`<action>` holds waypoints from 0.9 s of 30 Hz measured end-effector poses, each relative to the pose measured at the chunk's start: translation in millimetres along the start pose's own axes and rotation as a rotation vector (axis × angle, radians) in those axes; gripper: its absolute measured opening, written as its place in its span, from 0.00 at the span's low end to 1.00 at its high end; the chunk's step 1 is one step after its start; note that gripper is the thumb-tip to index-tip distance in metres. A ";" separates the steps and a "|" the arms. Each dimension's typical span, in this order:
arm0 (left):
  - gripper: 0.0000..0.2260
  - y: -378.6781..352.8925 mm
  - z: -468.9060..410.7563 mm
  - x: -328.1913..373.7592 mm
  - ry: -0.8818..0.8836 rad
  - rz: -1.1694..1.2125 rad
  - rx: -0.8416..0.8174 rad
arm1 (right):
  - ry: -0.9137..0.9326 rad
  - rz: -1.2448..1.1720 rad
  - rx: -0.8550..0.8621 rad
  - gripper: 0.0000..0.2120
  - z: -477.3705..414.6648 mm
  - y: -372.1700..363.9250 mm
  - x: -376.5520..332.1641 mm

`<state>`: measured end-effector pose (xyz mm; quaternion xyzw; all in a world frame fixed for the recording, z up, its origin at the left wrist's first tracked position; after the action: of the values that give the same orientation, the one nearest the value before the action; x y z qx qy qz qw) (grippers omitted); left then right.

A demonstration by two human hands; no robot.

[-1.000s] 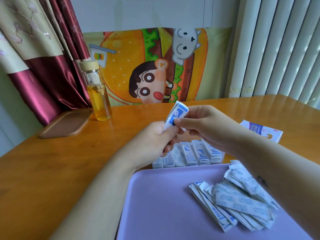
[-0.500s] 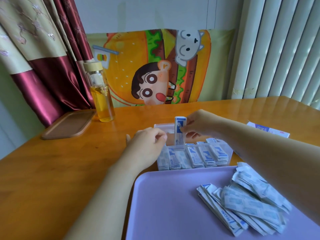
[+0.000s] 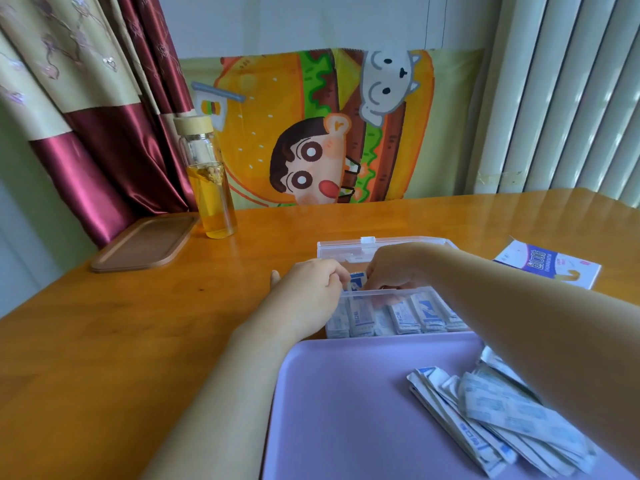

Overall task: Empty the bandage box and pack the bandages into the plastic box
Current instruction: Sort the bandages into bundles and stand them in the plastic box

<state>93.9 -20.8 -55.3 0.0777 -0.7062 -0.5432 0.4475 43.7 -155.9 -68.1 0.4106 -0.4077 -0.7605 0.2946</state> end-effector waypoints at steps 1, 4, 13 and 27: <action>0.16 0.0 0.0 0.2 0.000 -0.004 0.000 | 0.007 0.047 0.010 0.08 -0.6 -0.2 -1.4; 0.16 0.5 1.3 1.3 -0.003 -0.008 -0.003 | 0.031 0.200 -0.022 0.11 -2.7 -3.2 -5.9; 0.16 1.2 2.5 0.5 0.004 -0.023 -0.011 | 0.103 0.448 -0.093 0.10 -4.7 -7.4 -16.3; 0.11 33.1 30.6 24.8 -0.038 -0.078 0.156 | 0.459 -0.013 0.729 0.04 133.4 30.6 -12.4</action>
<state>69.8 -1.0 -14.3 0.1293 -0.7512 -0.5048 0.4052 -62.1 -110.8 7.2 0.6490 -0.5710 -0.4574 0.2084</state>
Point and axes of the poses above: each hand's wrist, its own z-axis away from the middle knuckle, its own y-axis out of the back of the hand, x = y × z, the point moved 6 cm from there along -z, towards the middle knuckle, and after that the axes turned 13 degrees about y, right-handed, at the moved point
